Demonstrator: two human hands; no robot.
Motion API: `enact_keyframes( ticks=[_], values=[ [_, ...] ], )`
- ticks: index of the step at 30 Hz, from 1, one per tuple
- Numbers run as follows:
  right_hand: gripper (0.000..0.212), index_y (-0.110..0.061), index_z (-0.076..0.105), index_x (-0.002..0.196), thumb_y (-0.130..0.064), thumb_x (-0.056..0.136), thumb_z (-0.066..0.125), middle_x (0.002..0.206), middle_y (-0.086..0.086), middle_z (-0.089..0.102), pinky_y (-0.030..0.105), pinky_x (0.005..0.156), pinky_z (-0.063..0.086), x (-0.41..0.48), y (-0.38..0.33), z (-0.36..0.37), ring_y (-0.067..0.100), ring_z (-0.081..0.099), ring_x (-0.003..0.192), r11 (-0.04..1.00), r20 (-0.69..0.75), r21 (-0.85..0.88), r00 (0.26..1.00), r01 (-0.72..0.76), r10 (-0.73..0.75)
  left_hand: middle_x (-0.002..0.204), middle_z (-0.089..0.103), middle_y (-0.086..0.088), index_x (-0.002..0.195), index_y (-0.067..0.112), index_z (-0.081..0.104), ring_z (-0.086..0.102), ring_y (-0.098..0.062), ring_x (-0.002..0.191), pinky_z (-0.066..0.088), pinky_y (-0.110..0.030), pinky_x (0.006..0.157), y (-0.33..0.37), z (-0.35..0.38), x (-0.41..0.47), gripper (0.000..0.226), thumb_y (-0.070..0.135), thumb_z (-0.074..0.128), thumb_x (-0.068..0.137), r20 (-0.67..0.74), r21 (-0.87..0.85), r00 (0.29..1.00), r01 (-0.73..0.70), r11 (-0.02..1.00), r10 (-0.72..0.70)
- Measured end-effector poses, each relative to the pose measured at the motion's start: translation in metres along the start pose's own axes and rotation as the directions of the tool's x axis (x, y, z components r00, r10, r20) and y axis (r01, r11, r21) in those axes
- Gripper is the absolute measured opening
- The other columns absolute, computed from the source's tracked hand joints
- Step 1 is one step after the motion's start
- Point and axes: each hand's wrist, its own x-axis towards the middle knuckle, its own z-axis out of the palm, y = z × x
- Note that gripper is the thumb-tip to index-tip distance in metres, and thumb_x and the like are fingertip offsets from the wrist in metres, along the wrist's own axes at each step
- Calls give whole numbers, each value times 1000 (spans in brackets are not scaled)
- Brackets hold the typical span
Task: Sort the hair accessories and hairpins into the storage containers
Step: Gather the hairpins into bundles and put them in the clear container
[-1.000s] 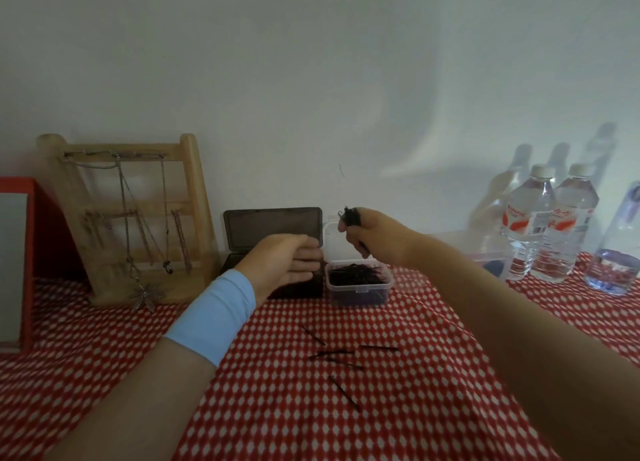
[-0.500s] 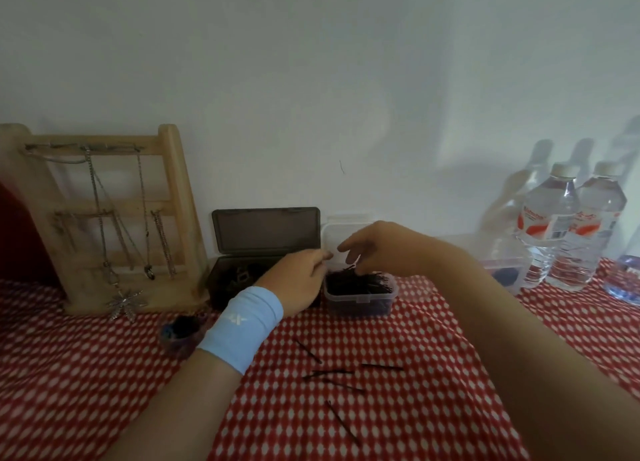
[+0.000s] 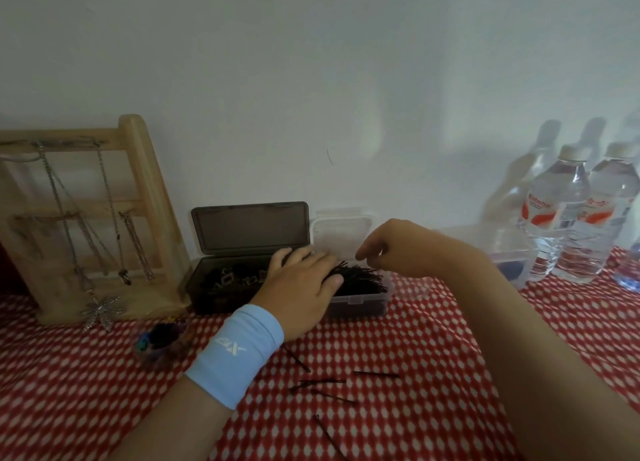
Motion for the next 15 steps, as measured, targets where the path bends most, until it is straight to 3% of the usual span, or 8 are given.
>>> enact_keyframes(
  ticks=[3, 6, 10, 15],
  values=[
    [26, -30, 73, 116, -22, 94, 63, 110, -15, 70, 13, 82, 43, -1, -1, 1, -4, 61, 91, 999, -45, 45, 999, 18, -16, 160, 24, 4, 153, 20, 20, 16, -10, 146, 1, -31, 121, 7, 2, 9, 56, 45, 25, 103, 76, -25, 995, -69, 997, 71],
    [24, -30, 76, 111, -24, 88, 72, 102, -16, 72, 17, 78, 47, -2, -7, 3, -6, 59, 84, 1000, 38, 21, 999, 15, -16, 163, 11, -2, 155, 15, 9, 8, -14, 149, 0, -34, 122, 15, 8, 9, 67, 51, 26, 102, 180, 19, 978, -113, 993, 108],
    [26, -29, 76, 110, -21, 86, 73, 104, -16, 72, 17, 78, 50, -8, -7, -4, -4, 60, 85, 999, 56, -20, 998, -35, 36, 164, 4, 1, 156, 18, 1, 1, -10, 149, -2, -37, 122, 12, 18, 0, 69, 54, 20, 101, 130, 67, 979, -167, 984, 157],
    [42, -20, 52, 143, -23, 102, 46, 145, 0, 54, 29, 107, 39, -5, -23, 6, 17, 52, 128, 996, 76, -79, 996, -30, 36, 163, 7, 5, 156, 20, 4, 5, -6, 148, -4, -33, 122, 4, 12, -5, 66, 50, 26, 102, 9, -48, 993, -116, 992, 116]
  ],
)
